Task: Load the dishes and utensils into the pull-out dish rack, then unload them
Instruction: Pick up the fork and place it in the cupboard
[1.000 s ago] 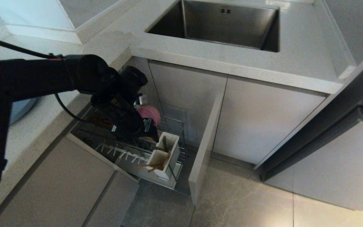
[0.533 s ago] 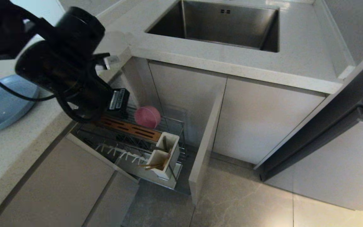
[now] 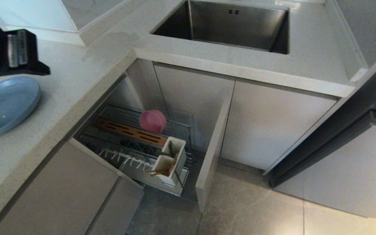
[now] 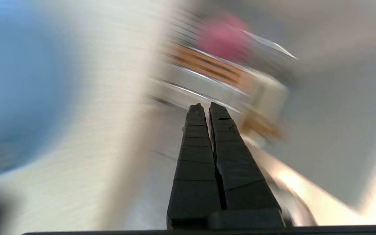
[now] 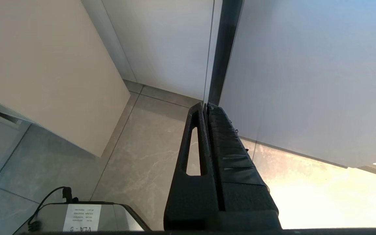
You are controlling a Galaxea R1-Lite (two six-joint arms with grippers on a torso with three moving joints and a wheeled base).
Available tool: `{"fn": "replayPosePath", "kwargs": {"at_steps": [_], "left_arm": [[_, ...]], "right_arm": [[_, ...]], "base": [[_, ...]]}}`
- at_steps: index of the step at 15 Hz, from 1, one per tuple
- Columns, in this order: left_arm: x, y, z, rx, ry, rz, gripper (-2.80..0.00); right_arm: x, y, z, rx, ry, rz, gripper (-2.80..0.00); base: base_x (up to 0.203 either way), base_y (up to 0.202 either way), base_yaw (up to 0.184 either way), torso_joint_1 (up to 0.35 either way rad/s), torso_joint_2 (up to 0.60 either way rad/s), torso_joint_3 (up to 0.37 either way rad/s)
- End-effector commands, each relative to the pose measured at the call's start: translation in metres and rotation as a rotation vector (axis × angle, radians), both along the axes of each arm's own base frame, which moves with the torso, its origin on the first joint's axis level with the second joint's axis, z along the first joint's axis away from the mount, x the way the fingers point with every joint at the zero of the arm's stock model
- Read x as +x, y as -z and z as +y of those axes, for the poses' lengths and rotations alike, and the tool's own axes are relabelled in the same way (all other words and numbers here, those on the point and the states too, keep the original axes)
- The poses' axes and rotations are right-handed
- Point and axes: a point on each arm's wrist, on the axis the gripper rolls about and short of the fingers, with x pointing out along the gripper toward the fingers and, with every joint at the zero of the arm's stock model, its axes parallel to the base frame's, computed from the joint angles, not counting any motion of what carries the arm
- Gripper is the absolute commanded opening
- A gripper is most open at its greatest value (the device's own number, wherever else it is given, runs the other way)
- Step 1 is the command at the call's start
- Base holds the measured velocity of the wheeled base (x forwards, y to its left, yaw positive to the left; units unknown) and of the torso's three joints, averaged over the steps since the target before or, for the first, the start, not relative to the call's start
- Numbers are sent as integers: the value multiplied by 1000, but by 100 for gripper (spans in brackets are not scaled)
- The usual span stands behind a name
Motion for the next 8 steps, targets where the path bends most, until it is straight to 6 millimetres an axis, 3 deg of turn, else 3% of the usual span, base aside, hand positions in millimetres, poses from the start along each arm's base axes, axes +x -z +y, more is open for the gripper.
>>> {"fn": "replayPosePath", "kwargs": {"at_steps": [1, 5, 8], "left_arm": [[-27, -12, 22, 1, -125, -78, -280], [-56, -23, 64, 2, -438, -168, -280], [-73, -19, 87, -54, -596, -179, -280]], "right_arm": [[0, 0, 0, 0, 0, 0, -280], [0, 0, 0, 0, 0, 2, -280], [0, 0, 0, 0, 0, 1, -280]], "base": [[0, 0, 0, 0, 0, 0], [0, 0, 0, 0, 0, 0], [0, 0, 0, 0, 0, 0]]}}
